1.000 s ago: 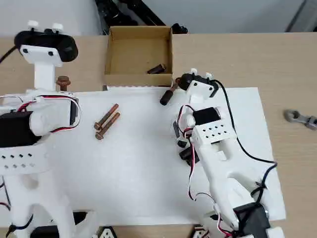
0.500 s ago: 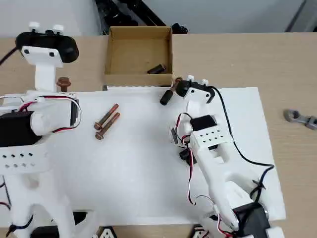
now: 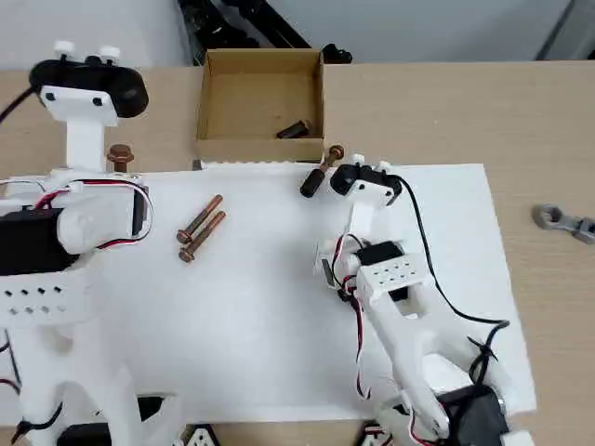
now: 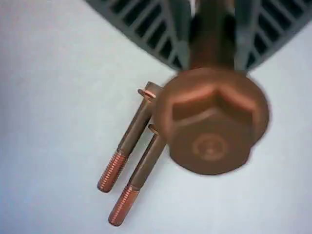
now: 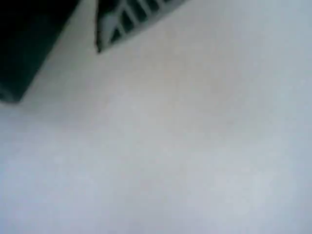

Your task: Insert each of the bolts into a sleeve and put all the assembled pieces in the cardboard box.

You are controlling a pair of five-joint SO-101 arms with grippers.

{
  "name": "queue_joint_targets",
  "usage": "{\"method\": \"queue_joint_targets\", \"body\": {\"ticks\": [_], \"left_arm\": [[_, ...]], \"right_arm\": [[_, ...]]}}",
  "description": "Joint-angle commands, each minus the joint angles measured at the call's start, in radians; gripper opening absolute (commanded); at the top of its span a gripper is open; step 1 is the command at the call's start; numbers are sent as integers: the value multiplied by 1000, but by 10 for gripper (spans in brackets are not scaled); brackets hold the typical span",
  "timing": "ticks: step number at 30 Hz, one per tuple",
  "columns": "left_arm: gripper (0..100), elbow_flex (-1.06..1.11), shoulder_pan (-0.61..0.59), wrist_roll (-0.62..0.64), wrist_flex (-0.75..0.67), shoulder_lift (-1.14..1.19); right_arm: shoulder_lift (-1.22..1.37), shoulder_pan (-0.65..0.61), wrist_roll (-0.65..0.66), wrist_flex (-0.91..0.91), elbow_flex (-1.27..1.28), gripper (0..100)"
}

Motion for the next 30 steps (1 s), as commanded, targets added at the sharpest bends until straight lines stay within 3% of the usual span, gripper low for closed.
{"method": "queue_joint_targets", "body": {"ticks": [1,8,12,14,16,22,30], "left_arm": [[5,-10,-6,-6,9,-37],[5,-10,-6,-5,9,-37],[5,-10,-6,-6,9,-37],[5,-10,-6,-6,9,-37],[5,-10,-6,-5,9,-37],[5,-10,-6,-8,9,-37],[5,-10,-6,-9,9,-37]], "right_arm": [[8,-1,-8,-65,31,169],[7,1,-3,-85,43,157],[7,-2,21,-87,41,48],[-1,-4,127,-82,41,0],[-4,-2,187,-79,41,2],[-39,1,186,-85,38,3],[-386,-1,252,-19,34,2]]}}
